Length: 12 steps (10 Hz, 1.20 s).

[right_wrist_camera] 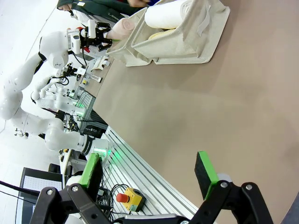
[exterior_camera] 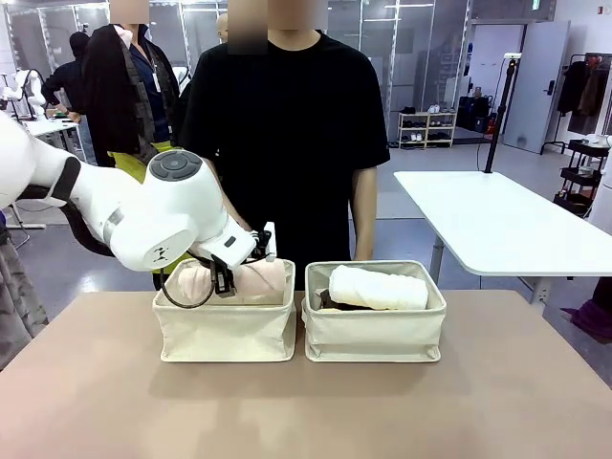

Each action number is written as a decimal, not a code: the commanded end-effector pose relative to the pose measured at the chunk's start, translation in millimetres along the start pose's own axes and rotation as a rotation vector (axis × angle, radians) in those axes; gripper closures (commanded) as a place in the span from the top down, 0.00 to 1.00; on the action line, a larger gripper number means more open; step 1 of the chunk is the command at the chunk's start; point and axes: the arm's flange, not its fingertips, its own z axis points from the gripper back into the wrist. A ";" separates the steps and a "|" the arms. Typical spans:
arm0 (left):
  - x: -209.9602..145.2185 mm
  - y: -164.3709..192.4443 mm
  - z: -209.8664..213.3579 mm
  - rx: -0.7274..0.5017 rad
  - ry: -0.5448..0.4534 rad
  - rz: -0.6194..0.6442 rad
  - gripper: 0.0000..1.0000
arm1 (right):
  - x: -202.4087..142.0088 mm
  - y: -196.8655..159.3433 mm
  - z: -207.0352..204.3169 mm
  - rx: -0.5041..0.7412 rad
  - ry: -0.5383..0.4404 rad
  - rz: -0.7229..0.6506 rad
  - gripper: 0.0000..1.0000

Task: Divide the towels into two baskets.
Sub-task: Pick up one hotel-folded towel from the bottom of the table and place it in the Fabric basket indicated by the person.

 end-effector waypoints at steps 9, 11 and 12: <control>-4.9 10.0 0.3 -0.005 0.010 -0.042 1.00 | -1.3 2.9 -0.6 0.009 -0.016 0.019 1.00; -9.6 9.1 6.2 0.016 0.000 -0.023 1.00 | -1.3 2.9 -0.6 0.009 -0.016 0.019 1.00; -1.4 6.4 -5.8 -0.008 -0.003 -0.018 1.00 | -1.3 2.9 -0.6 0.009 -0.016 0.019 1.00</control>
